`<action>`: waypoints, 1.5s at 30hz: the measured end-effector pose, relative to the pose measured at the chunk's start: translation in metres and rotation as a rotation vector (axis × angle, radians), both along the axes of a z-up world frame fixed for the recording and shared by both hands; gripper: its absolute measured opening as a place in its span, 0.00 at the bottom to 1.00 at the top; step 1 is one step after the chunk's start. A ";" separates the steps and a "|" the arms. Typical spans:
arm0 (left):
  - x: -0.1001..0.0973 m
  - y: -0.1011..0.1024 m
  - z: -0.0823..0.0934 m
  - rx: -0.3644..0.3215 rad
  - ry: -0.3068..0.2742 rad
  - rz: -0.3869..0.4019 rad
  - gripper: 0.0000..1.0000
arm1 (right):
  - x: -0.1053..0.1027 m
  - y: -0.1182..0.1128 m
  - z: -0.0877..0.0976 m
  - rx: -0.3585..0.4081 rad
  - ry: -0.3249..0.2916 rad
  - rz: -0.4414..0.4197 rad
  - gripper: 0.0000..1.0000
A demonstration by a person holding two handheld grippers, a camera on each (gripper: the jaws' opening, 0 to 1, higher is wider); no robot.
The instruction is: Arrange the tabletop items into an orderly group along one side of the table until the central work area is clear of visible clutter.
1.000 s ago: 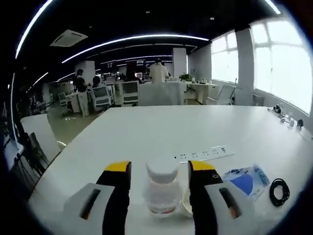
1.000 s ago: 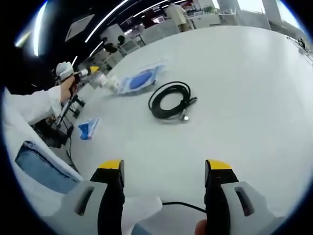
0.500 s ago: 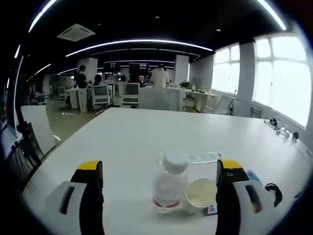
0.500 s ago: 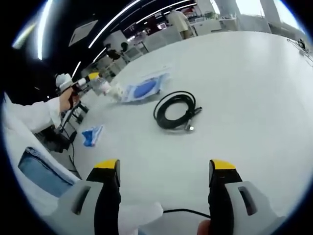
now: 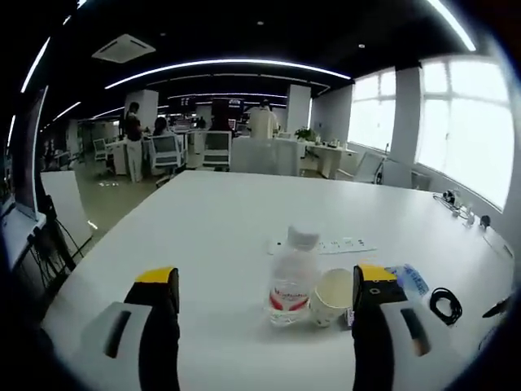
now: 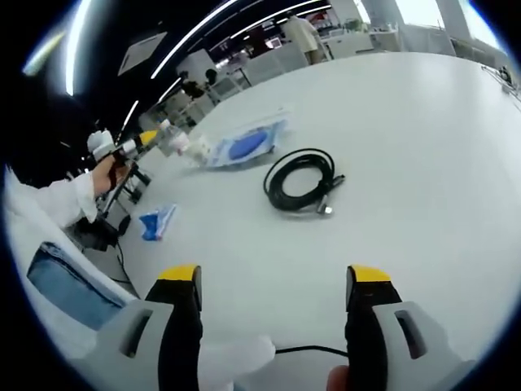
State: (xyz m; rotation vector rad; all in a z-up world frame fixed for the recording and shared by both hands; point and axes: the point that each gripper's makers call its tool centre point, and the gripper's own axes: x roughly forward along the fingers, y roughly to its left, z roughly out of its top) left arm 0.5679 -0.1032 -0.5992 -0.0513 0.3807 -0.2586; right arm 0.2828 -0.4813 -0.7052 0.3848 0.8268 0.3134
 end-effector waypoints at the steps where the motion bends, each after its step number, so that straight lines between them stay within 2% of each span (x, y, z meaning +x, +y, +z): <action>1: -0.003 0.003 -0.001 0.001 0.003 0.002 0.90 | 0.000 0.001 0.000 0.001 0.000 0.000 0.70; 10: -0.035 0.035 -0.021 0.009 0.057 0.034 0.87 | 0.000 0.005 -0.002 0.018 0.001 -0.003 0.69; 16: -0.047 0.050 -0.027 0.010 0.072 0.057 0.87 | 0.001 0.007 -0.001 0.026 0.001 -0.006 0.68; 28: -0.061 0.054 -0.033 0.003 0.087 0.067 0.85 | 0.003 0.009 -0.003 0.033 0.002 -0.006 0.67; 36: -0.083 0.058 -0.038 0.005 0.101 0.058 0.85 | 0.015 0.020 0.001 0.043 -0.009 0.025 0.67; 45: -0.108 0.073 -0.054 -0.009 0.138 0.077 0.84 | 0.031 0.038 0.006 0.042 -0.022 0.092 0.66</action>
